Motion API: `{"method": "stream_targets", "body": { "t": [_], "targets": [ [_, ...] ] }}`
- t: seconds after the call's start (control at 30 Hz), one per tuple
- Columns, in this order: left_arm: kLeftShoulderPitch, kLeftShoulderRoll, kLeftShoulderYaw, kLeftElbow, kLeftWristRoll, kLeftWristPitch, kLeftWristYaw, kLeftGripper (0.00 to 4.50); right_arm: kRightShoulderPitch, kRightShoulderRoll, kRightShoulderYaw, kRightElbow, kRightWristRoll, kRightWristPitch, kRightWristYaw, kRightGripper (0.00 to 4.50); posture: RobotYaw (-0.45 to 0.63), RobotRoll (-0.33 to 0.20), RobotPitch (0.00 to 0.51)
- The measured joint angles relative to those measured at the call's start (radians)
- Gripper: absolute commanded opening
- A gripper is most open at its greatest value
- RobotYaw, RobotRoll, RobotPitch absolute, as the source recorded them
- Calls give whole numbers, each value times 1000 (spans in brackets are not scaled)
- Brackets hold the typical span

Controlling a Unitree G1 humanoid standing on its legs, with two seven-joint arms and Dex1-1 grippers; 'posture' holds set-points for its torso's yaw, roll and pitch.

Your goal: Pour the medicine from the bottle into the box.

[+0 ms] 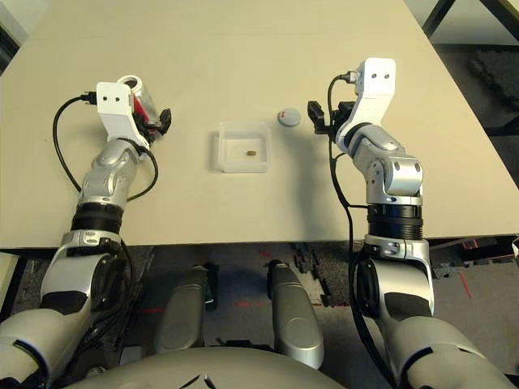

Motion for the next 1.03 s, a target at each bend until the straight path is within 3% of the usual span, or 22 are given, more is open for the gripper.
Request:
{"method": "stream_targets", "body": {
  "t": [0.37,0.5,0.73,0.9,1.03],
  "targets": [
    [214,-35,19,-373,-39,166,53,4480,57,-22,-31,-62,8,16,6,4500,107,0,231],
    [227,10,79,-412,-73,171,53,4480,82,-21,-74,-57,-1,-54,-32,4500,105,0,244],
    [60,226,256,-138,-77,-45,50,4480,138,-28,-179,-1,-53,-266,-151,4500,90,0,256],
    [-84,298,292,187,-77,-188,43,4480,184,-43,-215,66,-82,-386,-189,4500,55,0,246],
    [-146,302,289,375,-77,-273,42,4480,204,-59,-230,95,-85,-418,-196,4500,12,0,235]
  ]
}}
